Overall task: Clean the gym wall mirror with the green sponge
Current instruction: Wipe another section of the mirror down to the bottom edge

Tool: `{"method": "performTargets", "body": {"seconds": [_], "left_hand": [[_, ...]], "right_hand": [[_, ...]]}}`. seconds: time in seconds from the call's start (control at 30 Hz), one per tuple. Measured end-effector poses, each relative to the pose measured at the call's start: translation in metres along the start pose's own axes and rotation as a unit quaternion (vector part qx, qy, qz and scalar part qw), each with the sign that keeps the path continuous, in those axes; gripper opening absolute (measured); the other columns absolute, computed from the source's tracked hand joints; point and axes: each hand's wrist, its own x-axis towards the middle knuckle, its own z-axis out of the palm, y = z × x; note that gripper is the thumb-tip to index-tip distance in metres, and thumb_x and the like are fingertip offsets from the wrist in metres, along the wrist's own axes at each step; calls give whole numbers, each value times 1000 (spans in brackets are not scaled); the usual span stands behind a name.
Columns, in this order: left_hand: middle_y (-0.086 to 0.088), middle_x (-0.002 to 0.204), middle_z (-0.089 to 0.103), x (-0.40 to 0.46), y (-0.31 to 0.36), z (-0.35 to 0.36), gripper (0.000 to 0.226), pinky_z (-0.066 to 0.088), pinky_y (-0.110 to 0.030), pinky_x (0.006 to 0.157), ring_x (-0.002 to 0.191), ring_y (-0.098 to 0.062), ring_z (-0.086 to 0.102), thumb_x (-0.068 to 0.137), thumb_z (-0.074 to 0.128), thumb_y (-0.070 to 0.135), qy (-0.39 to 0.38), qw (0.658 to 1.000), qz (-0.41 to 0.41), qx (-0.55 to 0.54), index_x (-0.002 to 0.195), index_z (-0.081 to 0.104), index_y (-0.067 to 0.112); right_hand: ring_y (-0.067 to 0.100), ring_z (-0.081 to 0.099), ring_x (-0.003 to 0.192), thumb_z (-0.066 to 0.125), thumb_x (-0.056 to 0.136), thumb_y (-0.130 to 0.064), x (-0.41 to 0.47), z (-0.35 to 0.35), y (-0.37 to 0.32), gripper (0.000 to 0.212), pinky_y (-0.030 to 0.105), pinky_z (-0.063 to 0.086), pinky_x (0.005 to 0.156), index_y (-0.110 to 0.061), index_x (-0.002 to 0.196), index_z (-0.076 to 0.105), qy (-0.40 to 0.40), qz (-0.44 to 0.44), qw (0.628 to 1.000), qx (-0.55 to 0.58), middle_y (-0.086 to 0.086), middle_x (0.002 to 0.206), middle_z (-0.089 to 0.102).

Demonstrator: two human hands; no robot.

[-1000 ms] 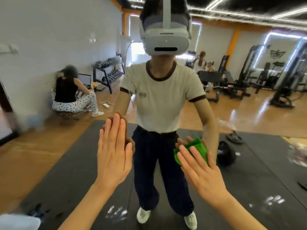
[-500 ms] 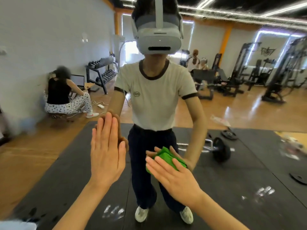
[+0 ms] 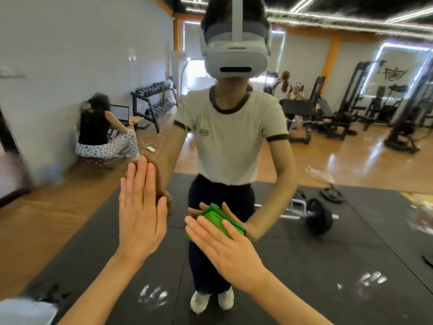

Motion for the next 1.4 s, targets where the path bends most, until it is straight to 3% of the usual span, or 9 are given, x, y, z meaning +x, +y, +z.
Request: {"method": "performTargets", "body": {"seconds": [0.13, 0.23, 0.33, 0.47, 0.7, 0.87, 1.0, 1.23, 1.4], "left_hand": [[5, 170, -9, -2, 5, 2, 65, -4, -38, 127, 157, -20, -6, 102, 33, 21, 0, 1000, -26, 10, 160, 10, 2], [5, 170, -9, 0, 3, 1, 64, -3, -37, 127, 157, -19, -6, 102, 33, 22, -3, 1000, -23, 20, 158, 13, -2], [5, 170, -8, 1, 4, 1, 63, -1, -38, 127, 157, -20, -5, 102, 34, 21, -1, 999, -19, 27, 157, 14, -2], [7, 170, -9, 1, 7, 3, 63, 0, -41, 128, 157, -19, -5, 102, 34, 21, 9, 999, -24, 31, 157, 12, -1], [8, 169, -9, 1, 6, 2, 61, 0, -39, 127, 157, -18, -5, 106, 32, 26, 8, 999, -18, 39, 156, 15, -4], [8, 169, -10, -1, 0, -2, 61, 1, -37, 128, 157, -17, -5, 106, 32, 28, -14, 999, -15, 39, 158, 13, 0], [7, 169, -11, 0, 2, -3, 64, -3, -36, 127, 157, -17, -6, 106, 32, 28, -21, 999, -19, 29, 160, 6, 7], [6, 170, -5, -2, -10, -20, 72, -1, -35, 127, 157, -17, 0, 101, 37, 18, -48, 998, 36, -23, 163, 0, 19], [6, 170, -4, -4, -76, -58, 70, -2, -36, 127, 157, -18, -1, 101, 35, 17, -50, 998, 20, 10, 163, 3, 17]], "right_hand": [[17, -4, 155, 26, 103, -10, 21, -25, 62, 56, 37, -8, 125, -14, 159, 21, 69, 58, 996, 7, -3, 166, 18], [15, 5, 155, 30, 103, -11, -31, -28, 125, 59, 38, -4, 125, -15, 161, 18, 93, 34, 995, -17, -1, 168, 14], [20, 5, 156, 36, 107, -21, -95, -25, 162, 61, 43, -1, 126, -15, 162, 11, 85, 149, 985, -3, 0, 170, 5], [22, 1, 156, 39, 107, -22, -73, -22, 124, 63, 46, -5, 125, -13, 161, 8, 137, 305, 940, 65, 0, 170, 0], [20, -7, 156, 43, 95, -12, -9, -16, 74, 76, 41, -8, 125, -8, 161, 5, 88, 82, 992, 39, 4, 168, 8], [20, 5, 156, 47, 102, -18, -74, -14, 113, 69, 44, -2, 126, -13, 161, 11, 117, 193, 974, 32, 1, 170, 3], [20, -2, 156, 44, 101, -19, -28, -18, 74, 73, 45, -7, 125, -15, 161, 3, 120, 283, 947, 89, -1, 169, -6], [19, -2, 156, 45, 99, -17, 73, -13, 13, 71, 42, -6, 126, -11, 161, 11, 113, 120, 986, 31, 4, 169, -5], [17, -4, 156, 42, 105, -21, 45, -23, 42, 68, 44, -8, 125, -16, 162, 5, 167, 348, 918, 85, -5, 169, -7]]}}
